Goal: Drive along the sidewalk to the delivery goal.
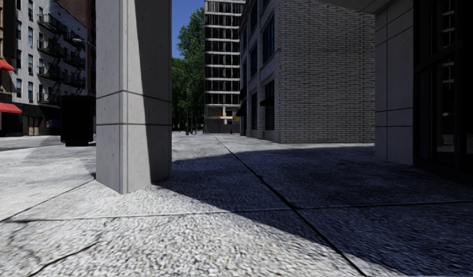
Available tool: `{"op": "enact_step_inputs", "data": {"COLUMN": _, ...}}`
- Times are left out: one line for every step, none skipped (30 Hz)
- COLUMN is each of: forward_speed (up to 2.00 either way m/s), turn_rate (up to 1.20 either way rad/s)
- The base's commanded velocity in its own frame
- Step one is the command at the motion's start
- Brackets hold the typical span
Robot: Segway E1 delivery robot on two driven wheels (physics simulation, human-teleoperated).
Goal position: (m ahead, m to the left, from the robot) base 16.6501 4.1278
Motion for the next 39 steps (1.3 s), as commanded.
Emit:
{"op": "enact_step_inputs", "data": {"forward_speed": 2.00, "turn_rate": 0.00}}
{"op": "enact_step_inputs", "data": {"forward_speed": 2.00, "turn_rate": 0.00}}
{"op": "enact_step_inputs", "data": {"forward_speed": 2.00, "turn_rate": 0.00}}
{"op": "enact_step_inputs", "data": {"forward_speed": 2.00, "turn_rate": 0.00}}
{"op": "enact_step_inputs", "data": {"forward_speed": 2.00, "turn_rate": 0.00}}
{"op": "enact_step_inputs", "data": {"forward_speed": 2.00, "turn_rate": 0.00}}
{"op": "enact_step_inputs", "data": {"forward_speed": 2.00, "turn_rate": 0.00}}
{"op": "enact_step_inputs", "data": {"forward_speed": 2.00, "turn_rate": 0.00}}
{"op": "enact_step_inputs", "data": {"forward_speed": 2.00, "turn_rate": 0.00}}
{"op": "enact_step_inputs", "data": {"forward_speed": 2.00, "turn_rate": 0.00}}
{"op": "enact_step_inputs", "data": {"forward_speed": 2.00, "turn_rate": 0.00}}
{"op": "enact_step_inputs", "data": {"forward_speed": 2.00, "turn_rate": 0.00}}
{"op": "enact_step_inputs", "data": {"forward_speed": 2.00, "turn_rate": 0.00}}
{"op": "enact_step_inputs", "data": {"forward_speed": 2.00, "turn_rate": 0.00}}
{"op": "enact_step_inputs", "data": {"forward_speed": 2.00, "turn_rate": 0.00}}
{"op": "enact_step_inputs", "data": {"forward_speed": 2.00, "turn_rate": 0.00}}
{"op": "enact_step_inputs", "data": {"forward_speed": 2.00, "turn_rate": 0.00}}
{"op": "enact_step_inputs", "data": {"forward_speed": 2.00, "turn_rate": 0.00}}
{"op": "enact_step_inputs", "data": {"forward_speed": 2.00, "turn_rate": 0.00}}
{"op": "enact_step_inputs", "data": {"forward_speed": 2.00, "turn_rate": 0.00}}
{"op": "enact_step_inputs", "data": {"forward_speed": 2.00, "turn_rate": 0.00}}
{"op": "enact_step_inputs", "data": {"forward_speed": 2.00, "turn_rate": 0.00}}
{"op": "enact_step_inputs", "data": {"forward_speed": 2.00, "turn_rate": 0.00}}
{"op": "enact_step_inputs", "data": {"forward_speed": 2.00, "turn_rate": 0.00}}
{"op": "enact_step_inputs", "data": {"forward_speed": 2.00, "turn_rate": 0.02}}
{"op": "enact_step_inputs", "data": {"forward_speed": 2.00, "turn_rate": 0.08}}
{"op": "enact_step_inputs", "data": {"forward_speed": 2.00, "turn_rate": 0.11}}
{"op": "enact_step_inputs", "data": {"forward_speed": 2.00, "turn_rate": 0.11}}
{"op": "enact_step_inputs", "data": {"forward_speed": 2.00, "turn_rate": 0.12}}
{"op": "enact_step_inputs", "data": {"forward_speed": 2.00, "turn_rate": 0.15}}
{"op": "enact_step_inputs", "data": {"forward_speed": 2.00, "turn_rate": 0.15}}
{"op": "enact_step_inputs", "data": {"forward_speed": 2.00, "turn_rate": 0.20}}
{"op": "enact_step_inputs", "data": {"forward_speed": 2.00, "turn_rate": 0.22}}
{"op": "enact_step_inputs", "data": {"forward_speed": 2.00, "turn_rate": 0.22}}
{"op": "enact_step_inputs", "data": {"forward_speed": 2.00, "turn_rate": 0.22}}
{"op": "enact_step_inputs", "data": {"forward_speed": 2.00, "turn_rate": 0.23}}
{"op": "enact_step_inputs", "data": {"forward_speed": 2.00, "turn_rate": 0.23}}
{"op": "enact_step_inputs", "data": {"forward_speed": 2.00, "turn_rate": 0.23}}
{"op": "enact_step_inputs", "data": {"forward_speed": 2.00, "turn_rate": 0.23}}
